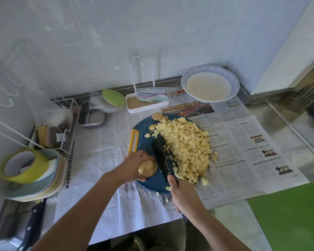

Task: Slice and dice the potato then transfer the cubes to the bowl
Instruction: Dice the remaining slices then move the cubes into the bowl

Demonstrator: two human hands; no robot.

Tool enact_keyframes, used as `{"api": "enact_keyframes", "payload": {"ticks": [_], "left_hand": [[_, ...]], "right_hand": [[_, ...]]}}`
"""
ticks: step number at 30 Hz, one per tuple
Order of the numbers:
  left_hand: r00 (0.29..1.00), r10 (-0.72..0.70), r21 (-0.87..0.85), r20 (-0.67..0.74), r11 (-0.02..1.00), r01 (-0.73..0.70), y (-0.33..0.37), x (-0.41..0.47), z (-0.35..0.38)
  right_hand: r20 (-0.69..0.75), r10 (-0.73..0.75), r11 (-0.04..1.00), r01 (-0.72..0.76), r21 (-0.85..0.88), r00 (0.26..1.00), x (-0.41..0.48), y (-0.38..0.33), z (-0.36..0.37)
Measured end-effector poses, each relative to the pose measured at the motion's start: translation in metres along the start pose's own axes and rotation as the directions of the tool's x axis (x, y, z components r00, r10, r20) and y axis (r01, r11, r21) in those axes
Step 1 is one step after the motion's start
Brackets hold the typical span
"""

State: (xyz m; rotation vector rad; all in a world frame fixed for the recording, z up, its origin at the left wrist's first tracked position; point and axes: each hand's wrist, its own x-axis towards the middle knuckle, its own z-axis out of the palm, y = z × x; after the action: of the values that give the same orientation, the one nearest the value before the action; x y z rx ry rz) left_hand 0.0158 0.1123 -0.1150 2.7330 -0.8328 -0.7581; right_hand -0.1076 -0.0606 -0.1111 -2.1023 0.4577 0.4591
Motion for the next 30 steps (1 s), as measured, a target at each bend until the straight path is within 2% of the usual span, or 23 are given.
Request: {"api": "enact_keyframes", "payload": {"ticks": [3,5,8,12,20,23,26,30], "left_hand": [[0.999,0.015,-0.077,-0.034,0.997,-0.018,-0.001,-0.002,0.002],[0.994,-0.072,-0.154,-0.084,0.986,0.059,0.001,-0.005,0.006],[0.954,-0.227,-0.165,-0.196,0.967,0.196,0.006,-0.01,0.013],[0.944,-0.207,-0.175,-0.256,0.971,0.165,0.006,-0.017,0.017],[0.973,-0.135,-0.149,-0.188,0.983,0.108,0.001,-0.018,0.016],[0.963,-0.179,-0.128,-0.2,0.98,0.155,0.007,-0.018,0.018],[0.935,-0.229,-0.117,-0.27,0.972,0.204,0.013,-0.022,0.024],[0.902,-0.295,-0.172,-0.315,0.952,0.251,0.021,-0.023,0.031]], "right_hand": [[-0.005,-0.01,1.0,0.01,0.004,1.0,0.0,0.002,-0.001],[-0.013,-0.016,1.0,0.015,-0.026,1.0,-0.001,0.002,0.001],[-0.043,-0.017,0.999,0.016,-0.028,0.999,-0.001,0.005,0.003],[-0.044,-0.038,0.997,0.035,-0.069,0.998,-0.004,0.005,0.003],[-0.045,-0.037,0.999,0.036,-0.012,0.998,-0.005,0.006,0.004],[-0.054,-0.051,0.998,0.05,-0.027,0.997,-0.006,0.006,0.005],[-0.063,-0.056,0.998,0.054,-0.042,0.996,-0.006,0.008,0.006],[-0.07,-0.064,0.992,0.056,-0.11,0.995,-0.003,0.01,0.01]]}}
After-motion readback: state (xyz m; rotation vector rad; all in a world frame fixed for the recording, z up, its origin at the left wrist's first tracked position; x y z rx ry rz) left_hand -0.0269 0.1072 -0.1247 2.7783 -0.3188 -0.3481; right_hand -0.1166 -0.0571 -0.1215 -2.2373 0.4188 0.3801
